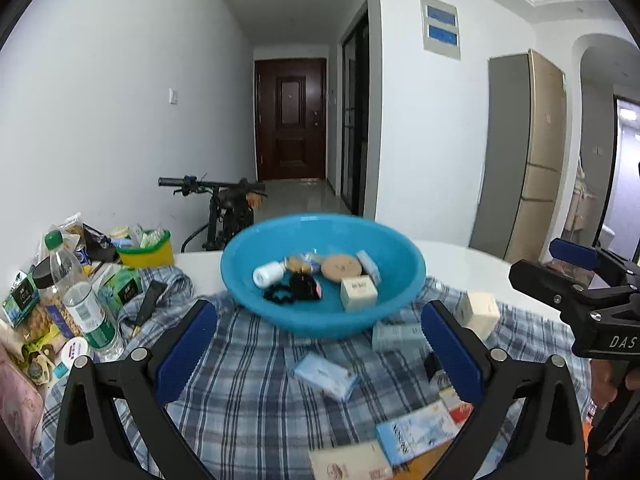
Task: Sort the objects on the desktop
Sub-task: 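Move both tools down toward the items spread on the plaid cloth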
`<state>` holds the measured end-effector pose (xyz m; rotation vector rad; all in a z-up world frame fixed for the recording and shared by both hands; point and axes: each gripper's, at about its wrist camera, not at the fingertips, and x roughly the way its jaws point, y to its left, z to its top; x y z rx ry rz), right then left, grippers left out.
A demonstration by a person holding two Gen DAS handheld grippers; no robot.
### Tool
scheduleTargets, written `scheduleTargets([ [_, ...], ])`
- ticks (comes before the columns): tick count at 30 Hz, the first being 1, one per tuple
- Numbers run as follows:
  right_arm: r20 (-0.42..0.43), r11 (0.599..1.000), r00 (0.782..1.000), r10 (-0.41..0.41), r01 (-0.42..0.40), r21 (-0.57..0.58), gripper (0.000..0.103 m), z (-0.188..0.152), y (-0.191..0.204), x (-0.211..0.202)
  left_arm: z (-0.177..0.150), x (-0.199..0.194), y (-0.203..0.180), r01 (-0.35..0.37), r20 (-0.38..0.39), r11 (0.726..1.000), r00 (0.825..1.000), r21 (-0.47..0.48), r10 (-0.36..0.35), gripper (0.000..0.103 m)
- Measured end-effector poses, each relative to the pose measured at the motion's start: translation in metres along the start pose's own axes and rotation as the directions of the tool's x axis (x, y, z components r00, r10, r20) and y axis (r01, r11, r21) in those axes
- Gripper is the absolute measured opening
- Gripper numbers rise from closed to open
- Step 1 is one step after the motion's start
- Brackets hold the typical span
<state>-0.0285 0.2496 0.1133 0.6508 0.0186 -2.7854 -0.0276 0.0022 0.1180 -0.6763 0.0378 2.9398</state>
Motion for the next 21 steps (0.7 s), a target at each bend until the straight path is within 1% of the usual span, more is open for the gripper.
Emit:
scheduleTargets([
  [5, -0.051, 1.0, 0.999, 0.008, -0.007, 0.02, 0.102, -0.019, -0.004, 0.005, -0.017, 0.006, 0.0, 0.02, -0.054, 1.0, 0.998, -0.016, -0.021, 0.103],
  [12, -0.109, 1.0, 0.994, 0.008, -0.007, 0.013, 0.102, -0.043, -0.001, 0.012, -0.035, 0.016, 0.001, 0.022, -0.119, 0.999, 0.993, -0.043, -0.027, 0.103],
  [17, -0.172, 1.0, 0.985, 0.01, -0.012, -0.009, 0.102, -0.063, 0.003, 0.016, -0.049, 0.021, 0.002, 0.022, -0.164, 0.998, 0.986, -0.053, -0.031, 0.103],
  [21, -0.206, 1.0, 0.979, 0.009, -0.009, 0.001, 0.102, -0.073, 0.001, 0.018, -0.062, 0.027, 0.002, 0.026, -0.211, 0.998, 0.977, -0.057, -0.038, 0.103],
])
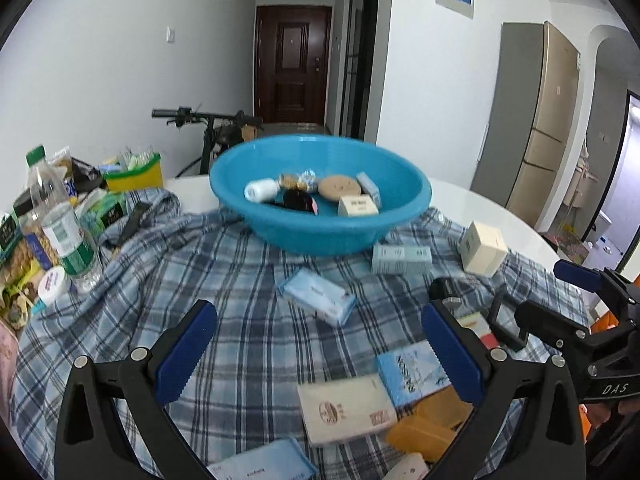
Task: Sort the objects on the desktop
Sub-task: 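Move both tools down toward the items spread on the plaid cloth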
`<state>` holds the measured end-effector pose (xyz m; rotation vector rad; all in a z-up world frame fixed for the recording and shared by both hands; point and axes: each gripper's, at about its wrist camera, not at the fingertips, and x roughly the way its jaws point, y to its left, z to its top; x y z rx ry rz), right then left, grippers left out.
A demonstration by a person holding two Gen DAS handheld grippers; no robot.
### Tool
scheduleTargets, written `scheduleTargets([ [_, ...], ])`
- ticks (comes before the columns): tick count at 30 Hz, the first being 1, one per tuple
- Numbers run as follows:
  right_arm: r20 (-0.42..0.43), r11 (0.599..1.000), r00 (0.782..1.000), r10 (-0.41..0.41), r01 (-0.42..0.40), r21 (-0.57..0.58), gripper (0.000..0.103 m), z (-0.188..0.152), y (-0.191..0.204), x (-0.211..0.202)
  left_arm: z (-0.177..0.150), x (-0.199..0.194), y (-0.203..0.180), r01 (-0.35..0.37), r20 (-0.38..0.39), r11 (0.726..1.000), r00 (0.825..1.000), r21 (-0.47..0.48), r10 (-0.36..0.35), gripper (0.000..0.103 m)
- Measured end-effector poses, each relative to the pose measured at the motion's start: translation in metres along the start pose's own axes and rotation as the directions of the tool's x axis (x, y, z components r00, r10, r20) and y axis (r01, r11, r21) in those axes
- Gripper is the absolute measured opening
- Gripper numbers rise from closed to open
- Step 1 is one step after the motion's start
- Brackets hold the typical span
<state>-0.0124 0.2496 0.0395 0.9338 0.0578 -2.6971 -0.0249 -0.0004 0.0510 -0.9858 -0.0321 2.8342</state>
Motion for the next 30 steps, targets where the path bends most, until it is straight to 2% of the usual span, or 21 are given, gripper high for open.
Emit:
scheduleTargets([
  [10, -0.07, 1.0, 0.998, 0.007, -0.005, 0.028, 0.102, -0.021, -0.001, 0.008, -0.03, 0.016, -0.001, 0.004, -0.098, 1.0, 0.995, 0.008, -0.003, 0.103],
  [18, -0.125, 0.999, 0.992, 0.016, -0.012, 0.037, 0.102, -0.037, 0.0, 0.017, -0.052, 0.031, -0.002, -0.001, -0.18, 1.0, 0.984, 0.015, 0.003, 0.103],
  [30, -0.163, 0.999, 0.986, 0.025, -0.017, 0.05, 0.102, -0.044, 0.0, 0.026, -0.062, 0.037, 0.005, 0.008, -0.227, 1.0, 0.974, -0.003, -0.008, 0.103],
])
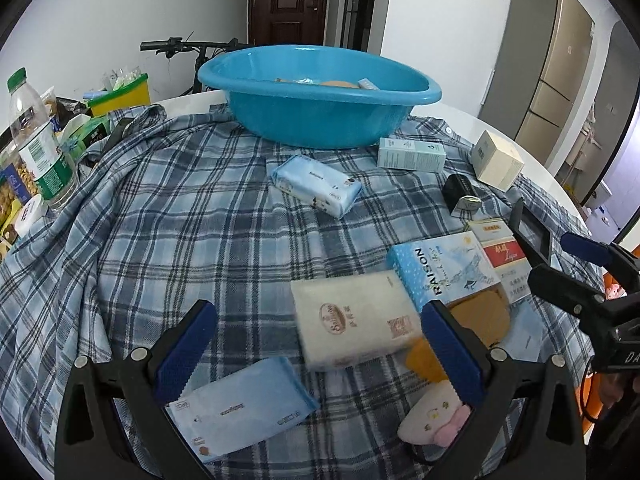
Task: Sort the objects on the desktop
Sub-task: 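Move both tools down toward the items spread on the plaid cloth, then grasp the blue Babycare wipes pack with the left tool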
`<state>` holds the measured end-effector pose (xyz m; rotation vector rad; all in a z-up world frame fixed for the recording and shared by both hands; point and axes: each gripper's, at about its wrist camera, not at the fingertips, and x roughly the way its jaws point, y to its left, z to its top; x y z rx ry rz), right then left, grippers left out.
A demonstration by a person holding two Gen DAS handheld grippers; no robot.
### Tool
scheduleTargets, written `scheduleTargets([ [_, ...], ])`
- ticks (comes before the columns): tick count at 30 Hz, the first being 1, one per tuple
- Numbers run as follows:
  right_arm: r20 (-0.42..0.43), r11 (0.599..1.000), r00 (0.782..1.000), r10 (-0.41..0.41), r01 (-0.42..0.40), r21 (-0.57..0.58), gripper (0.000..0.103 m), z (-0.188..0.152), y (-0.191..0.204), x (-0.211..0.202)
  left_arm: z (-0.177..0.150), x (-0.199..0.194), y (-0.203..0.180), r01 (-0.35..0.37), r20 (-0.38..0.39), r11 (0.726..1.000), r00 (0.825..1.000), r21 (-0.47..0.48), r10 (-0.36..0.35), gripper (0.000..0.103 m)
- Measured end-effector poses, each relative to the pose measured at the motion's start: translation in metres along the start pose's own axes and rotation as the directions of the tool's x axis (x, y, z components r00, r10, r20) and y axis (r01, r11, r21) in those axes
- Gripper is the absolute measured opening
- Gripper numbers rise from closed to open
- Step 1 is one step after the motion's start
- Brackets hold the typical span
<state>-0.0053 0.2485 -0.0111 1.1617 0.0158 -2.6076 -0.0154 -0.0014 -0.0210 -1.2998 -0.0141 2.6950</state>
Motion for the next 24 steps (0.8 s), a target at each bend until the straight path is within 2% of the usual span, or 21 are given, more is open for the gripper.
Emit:
scheduleTargets([
  [3, -0.007, 1.0, 1.0, -0.002, 0.003, 0.004, 0.102, 0.001, 0.0, 0.002, -0.001, -0.002, 0.006, -0.007, -0.001, 1.0, 1.0, 0.012, 0.007, 0.103],
  [6, -0.01, 1.0, 1.0, -0.005, 0.005, 0.009, 0.102, 0.001, 0.0, 0.003, -0.004, -0.007, 0.014, 0.02, -0.013, 0.999, 1.0, 0.031, -0.019, 0.103],
  [10, -0.013, 1.0, 1.0, 0.0, 0.0, 0.003, 0.102, 0.001, 0.005, 0.006, -0.012, -0.01, 0.023, -0.003, -0.017, 0.998, 1.0, 0.056, 0.004, 0.103],
  [13, -0.025, 1.0, 1.0, 0.003, -0.003, -0.003, 0.102, 0.0, 0.009, 0.01, -0.019, -0.01, 0.032, 0.01, -0.034, 0.999, 0.999, 0.033, -0.009, 0.103],
  [15, -0.029, 1.0, 1.0, 0.008, -0.008, -0.008, 0.102, -0.001, 0.011, 0.011, -0.022, -0.008, 0.039, -0.017, -0.042, 1.0, 0.999, 0.015, 0.017, 0.103],
  [19, -0.034, 1.0, 0.999, 0.014, -0.014, -0.01, 0.102, -0.001, 0.013, 0.013, -0.029, -0.008, 0.043, -0.012, -0.05, 1.0, 0.999, 0.01, 0.012, 0.096],
  [24, -0.038, 1.0, 0.999, 0.015, -0.015, 0.004, 0.102, -0.002, 0.01, 0.015, -0.039, -0.006, 0.031, 0.022, -0.079, 0.997, 0.997, 0.08, -0.015, 0.09],
])
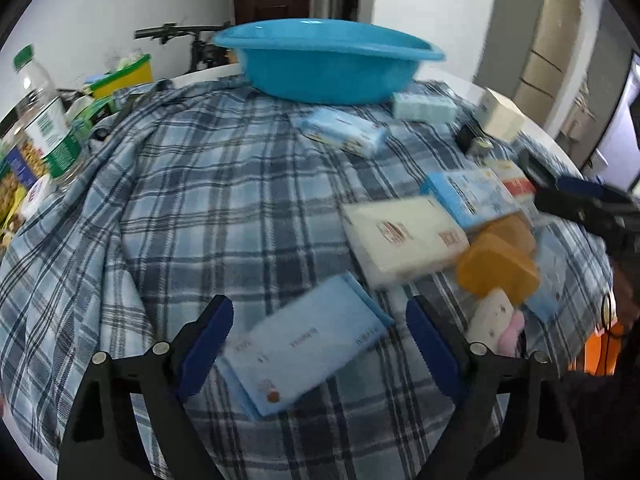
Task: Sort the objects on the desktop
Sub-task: 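Grasp the blue Babycare wipes pack with the left tool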
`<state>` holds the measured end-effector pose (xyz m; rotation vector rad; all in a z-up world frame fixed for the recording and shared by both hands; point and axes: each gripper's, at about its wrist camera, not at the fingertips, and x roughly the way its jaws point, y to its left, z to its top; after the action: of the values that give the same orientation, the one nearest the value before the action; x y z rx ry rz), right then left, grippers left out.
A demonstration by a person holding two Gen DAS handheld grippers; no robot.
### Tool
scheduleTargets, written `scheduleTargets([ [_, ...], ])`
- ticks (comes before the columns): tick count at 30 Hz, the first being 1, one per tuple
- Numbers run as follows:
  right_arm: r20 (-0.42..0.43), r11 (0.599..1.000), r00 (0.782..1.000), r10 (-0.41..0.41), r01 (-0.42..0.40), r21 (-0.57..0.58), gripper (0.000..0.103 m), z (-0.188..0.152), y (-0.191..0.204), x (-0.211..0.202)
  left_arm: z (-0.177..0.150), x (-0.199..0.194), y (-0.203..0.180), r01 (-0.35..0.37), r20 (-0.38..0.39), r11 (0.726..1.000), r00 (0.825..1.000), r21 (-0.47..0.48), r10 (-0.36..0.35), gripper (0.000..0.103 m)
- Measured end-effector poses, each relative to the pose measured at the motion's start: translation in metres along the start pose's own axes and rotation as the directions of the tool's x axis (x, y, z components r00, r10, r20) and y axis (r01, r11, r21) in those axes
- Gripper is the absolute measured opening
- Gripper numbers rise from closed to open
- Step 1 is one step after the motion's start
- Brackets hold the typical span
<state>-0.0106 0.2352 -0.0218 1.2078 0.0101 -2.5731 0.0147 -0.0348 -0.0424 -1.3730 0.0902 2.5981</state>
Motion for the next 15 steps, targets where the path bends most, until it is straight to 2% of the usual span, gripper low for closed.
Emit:
scheduleTargets([
  [5, -0.002, 1.0, 1.0, 0.002, -0.002, 0.013, 0.102, -0.001, -0.003, 0.001, -0.002, 0.005, -0.003, 0.018, -0.018, 1.0, 1.0, -0.002, -0.018, 0.088],
  [6, -0.002, 1.0, 1.0, 0.002, -0.002, 0.015, 0.102, -0.001, -0.004, 0.001, -0.002, 0.005, -0.002, 0.016, -0.017, 1.0, 1.0, -0.008, -0.017, 0.084],
  [8, -0.004, 1.0, 1.0, 0.002, -0.001, 0.021, 0.102, -0.001, -0.006, 0.002, -0.001, 0.007, 0.0, 0.006, -0.022, 1.0, 1.0, -0.021, -0.006, 0.064],
  [9, -0.005, 1.0, 1.0, 0.002, -0.002, 0.025, 0.102, -0.001, -0.007, 0.002, -0.001, 0.007, 0.001, 0.008, -0.022, 1.0, 1.0, -0.027, -0.009, 0.063],
  [10, -0.007, 1.0, 1.0, 0.002, -0.002, 0.03, 0.102, -0.002, -0.008, 0.002, 0.0, 0.006, 0.002, 0.01, -0.015, 0.999, 1.0, -0.033, -0.011, 0.052],
  [15, -0.013, 0.999, 1.0, 0.012, -0.011, 0.049, 0.102, -0.003, -0.011, 0.005, 0.007, 0.008, 0.007, -0.079, 0.021, 0.995, 0.997, -0.065, 0.081, 0.045],
])
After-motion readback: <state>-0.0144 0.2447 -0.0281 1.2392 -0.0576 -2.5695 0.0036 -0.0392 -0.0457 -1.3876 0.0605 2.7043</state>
